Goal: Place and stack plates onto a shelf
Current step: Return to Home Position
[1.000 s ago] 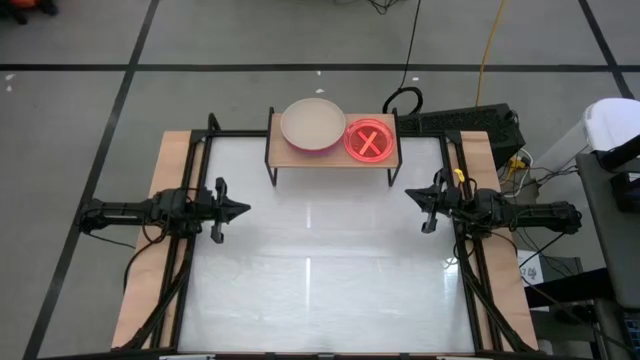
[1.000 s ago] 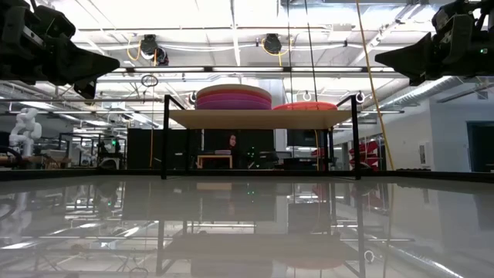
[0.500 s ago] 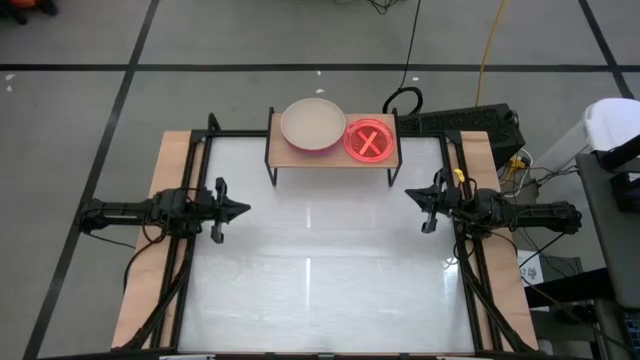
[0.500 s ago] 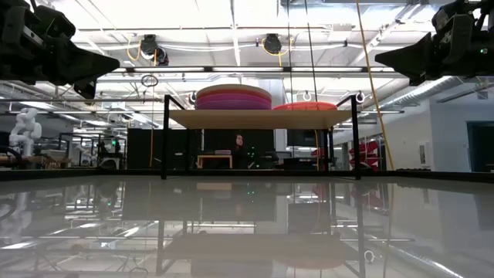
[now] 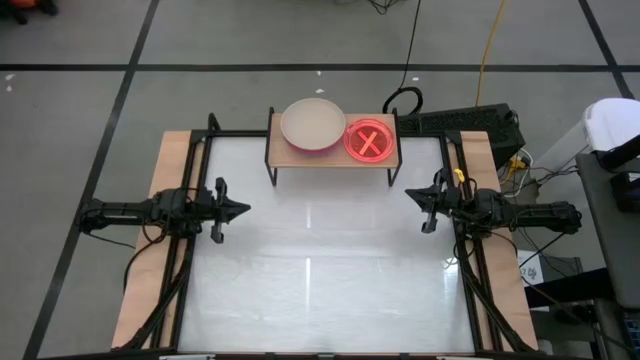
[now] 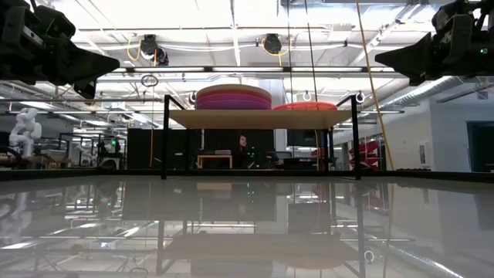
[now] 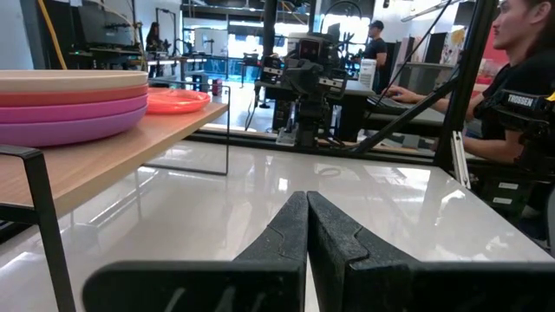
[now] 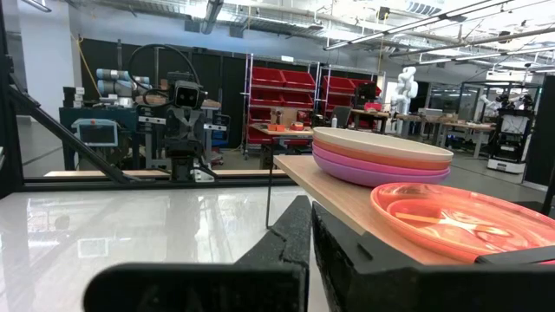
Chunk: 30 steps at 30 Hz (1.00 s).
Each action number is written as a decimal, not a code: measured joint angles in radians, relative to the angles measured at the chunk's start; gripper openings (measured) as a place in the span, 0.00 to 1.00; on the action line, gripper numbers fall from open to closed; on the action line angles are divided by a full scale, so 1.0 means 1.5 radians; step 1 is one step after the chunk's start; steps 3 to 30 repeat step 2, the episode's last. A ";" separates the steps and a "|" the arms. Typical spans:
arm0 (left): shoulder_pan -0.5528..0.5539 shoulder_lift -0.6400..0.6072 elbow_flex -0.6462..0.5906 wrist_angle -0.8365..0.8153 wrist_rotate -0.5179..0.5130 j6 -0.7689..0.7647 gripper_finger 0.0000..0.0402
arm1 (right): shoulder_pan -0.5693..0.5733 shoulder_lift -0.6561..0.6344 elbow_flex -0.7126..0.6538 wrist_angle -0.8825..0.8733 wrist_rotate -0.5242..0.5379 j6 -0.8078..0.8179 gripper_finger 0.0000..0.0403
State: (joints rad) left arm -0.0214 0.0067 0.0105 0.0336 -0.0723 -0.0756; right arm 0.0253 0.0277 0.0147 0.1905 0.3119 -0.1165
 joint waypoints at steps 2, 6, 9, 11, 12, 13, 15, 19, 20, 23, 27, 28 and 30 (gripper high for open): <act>0.000 0.000 0.000 0.000 0.000 0.000 0.01 | 0.000 0.000 0.000 0.000 0.000 0.000 0.00; 0.000 0.000 0.000 0.000 0.000 0.000 0.01 | 0.000 0.000 0.000 0.000 0.000 0.000 0.00; 0.000 0.000 0.000 0.000 0.000 0.000 0.01 | 0.000 0.000 0.000 0.000 0.000 0.000 0.00; 0.000 0.000 0.000 0.000 0.000 0.000 0.01 | 0.000 0.000 0.000 0.000 0.000 0.000 0.00; 0.000 0.000 0.000 0.000 0.000 0.000 0.01 | 0.000 0.000 0.000 0.000 0.000 0.000 0.00; 0.000 0.000 0.000 0.000 0.000 0.000 0.01 | 0.000 0.000 0.000 0.000 0.000 0.000 0.00; 0.000 0.000 0.000 0.000 0.000 0.000 0.01 | 0.000 0.000 0.000 0.000 0.000 0.000 0.00; 0.000 0.000 0.000 0.000 0.000 0.000 0.01 | 0.000 0.000 0.000 0.000 0.000 0.000 0.00; 0.000 0.000 0.000 0.000 0.000 0.000 0.01 | 0.000 0.000 0.000 0.000 0.000 0.000 0.00; 0.000 0.000 0.000 0.000 0.000 0.000 0.01 | 0.000 0.000 0.000 0.000 0.000 0.000 0.00; 0.000 0.000 0.000 0.000 0.000 0.000 0.01 | 0.000 0.000 0.000 0.000 0.000 0.000 0.00; 0.000 0.000 0.000 0.000 0.000 0.000 0.01 | 0.000 0.000 0.000 0.000 0.000 0.000 0.00; 0.000 0.000 0.000 0.000 0.000 0.000 0.01 | 0.000 0.000 0.000 0.000 0.000 0.000 0.00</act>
